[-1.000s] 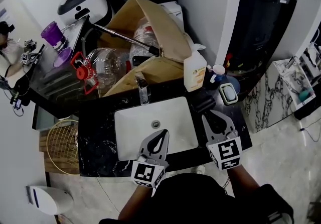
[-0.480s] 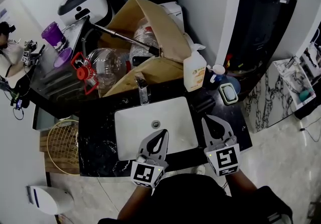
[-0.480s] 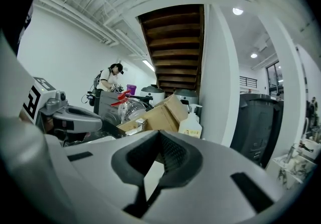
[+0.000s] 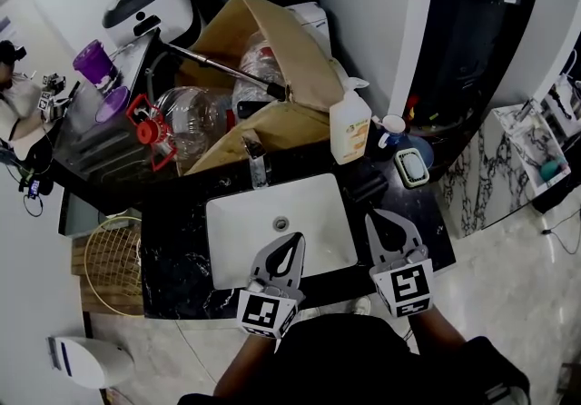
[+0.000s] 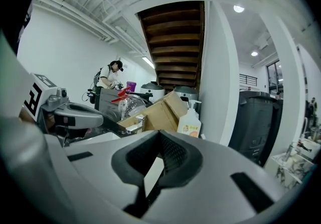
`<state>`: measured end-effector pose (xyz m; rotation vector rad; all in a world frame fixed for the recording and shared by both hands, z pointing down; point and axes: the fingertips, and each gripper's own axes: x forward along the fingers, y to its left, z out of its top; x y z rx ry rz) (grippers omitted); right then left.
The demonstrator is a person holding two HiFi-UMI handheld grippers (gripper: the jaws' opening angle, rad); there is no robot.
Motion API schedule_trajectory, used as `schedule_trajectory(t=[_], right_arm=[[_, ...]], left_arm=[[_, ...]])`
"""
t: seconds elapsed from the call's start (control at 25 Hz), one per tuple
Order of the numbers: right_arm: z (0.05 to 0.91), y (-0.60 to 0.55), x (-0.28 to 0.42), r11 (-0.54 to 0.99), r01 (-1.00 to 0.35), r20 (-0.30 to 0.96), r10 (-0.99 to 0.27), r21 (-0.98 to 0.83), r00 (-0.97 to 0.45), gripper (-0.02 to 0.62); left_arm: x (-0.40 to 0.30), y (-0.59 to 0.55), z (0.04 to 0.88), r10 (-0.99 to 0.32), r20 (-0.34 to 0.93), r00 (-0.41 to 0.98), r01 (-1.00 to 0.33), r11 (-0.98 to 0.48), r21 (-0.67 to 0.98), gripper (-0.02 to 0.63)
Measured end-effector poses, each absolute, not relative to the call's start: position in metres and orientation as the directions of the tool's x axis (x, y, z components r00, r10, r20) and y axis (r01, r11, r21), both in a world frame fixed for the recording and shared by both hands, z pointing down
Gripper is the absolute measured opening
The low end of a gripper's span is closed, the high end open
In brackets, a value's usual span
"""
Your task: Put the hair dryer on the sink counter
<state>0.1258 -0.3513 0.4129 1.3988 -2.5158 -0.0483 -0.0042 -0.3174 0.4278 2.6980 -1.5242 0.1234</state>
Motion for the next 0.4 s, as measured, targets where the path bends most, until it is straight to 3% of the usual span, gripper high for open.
schedule_trajectory(t=[0.4], right_arm=[[0.4195, -0.3471, 0.1204, 0.557, -0.818, 0.24, -0.822, 0.144, -0.517, 0.0]], left_arm=[[-0.0035, -0.3142, 0.4197, -0.861, 0.054, 0.505, -0.862, -0.507, -0.021, -0.005]])
